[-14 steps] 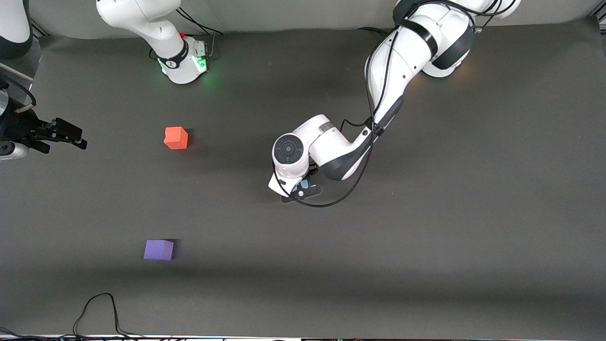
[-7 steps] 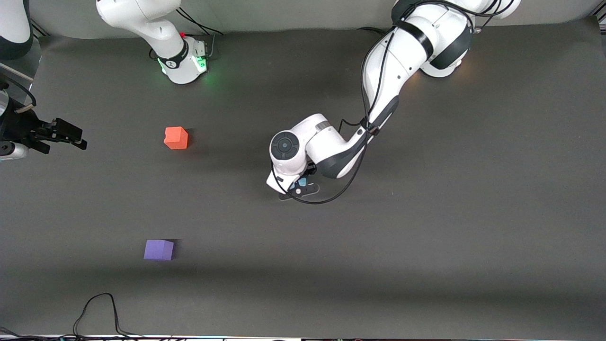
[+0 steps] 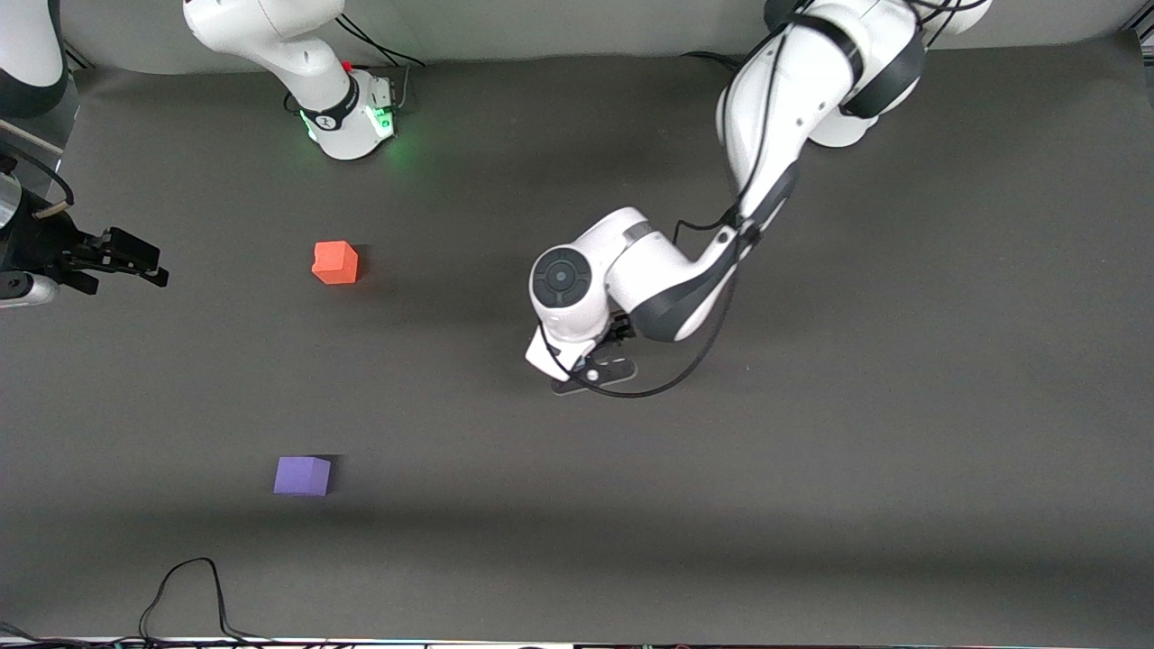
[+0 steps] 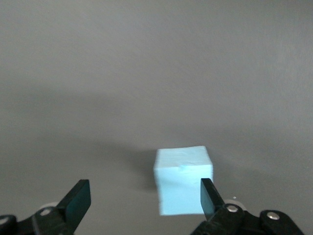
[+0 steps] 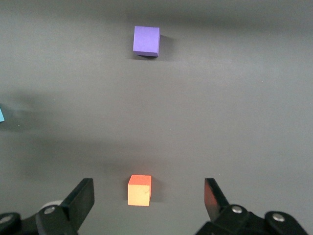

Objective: Place blue block between orange and purple blocks
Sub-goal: 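Lower the blue cube onto the table and open the left gripper, then withdraw the left gripper back to its side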

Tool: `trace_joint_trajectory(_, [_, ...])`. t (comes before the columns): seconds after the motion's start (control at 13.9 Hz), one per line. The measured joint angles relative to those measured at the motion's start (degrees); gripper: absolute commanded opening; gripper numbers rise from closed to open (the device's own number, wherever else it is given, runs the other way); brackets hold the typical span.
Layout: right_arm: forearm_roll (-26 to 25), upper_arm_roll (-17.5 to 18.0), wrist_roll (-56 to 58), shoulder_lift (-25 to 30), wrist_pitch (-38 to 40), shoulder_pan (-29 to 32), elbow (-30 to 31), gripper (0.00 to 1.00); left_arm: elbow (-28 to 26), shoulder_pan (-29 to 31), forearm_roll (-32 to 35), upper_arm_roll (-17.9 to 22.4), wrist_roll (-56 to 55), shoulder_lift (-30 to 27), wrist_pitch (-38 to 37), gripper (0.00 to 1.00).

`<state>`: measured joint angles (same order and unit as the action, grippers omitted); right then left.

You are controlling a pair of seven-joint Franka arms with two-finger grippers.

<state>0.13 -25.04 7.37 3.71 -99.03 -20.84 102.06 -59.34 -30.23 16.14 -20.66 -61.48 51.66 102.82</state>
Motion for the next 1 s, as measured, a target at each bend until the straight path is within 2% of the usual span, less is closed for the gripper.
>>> trace_joint_trajectory(0.14, [0.0, 0.0, 0.0, 0.0, 0.0, 0.0, 0.02, 1.0, 0.13, 2.97, -2.08, -0.05, 1.82, -4.44, -4.14, 1.0])
trace_joint_trajectory(0.43, [0.0, 0.0, 0.0, 0.0, -0.01, 0.0, 0.09, 1.0, -1.3, 13.54, -4.86, -0.29, 10.94, -14.06, -11.47, 1.0])
trace_joint_trajectory(0.72, [0.0, 0.0, 0.0, 0.0, -0.03, 0.01, 0.26, 1.0, -6.19, 24.0, -5.18, -0.33, 27.7, -22.09, -15.06, 1.0])
trace_joint_trajectory(1.0, [0.0, 0.0, 0.0, 0.0, -0.39, 0.01, 0.66, 1.0, -13.44, 32.19, -5.44, 0.52, 38.19, -29.14, -15.34, 1.0])
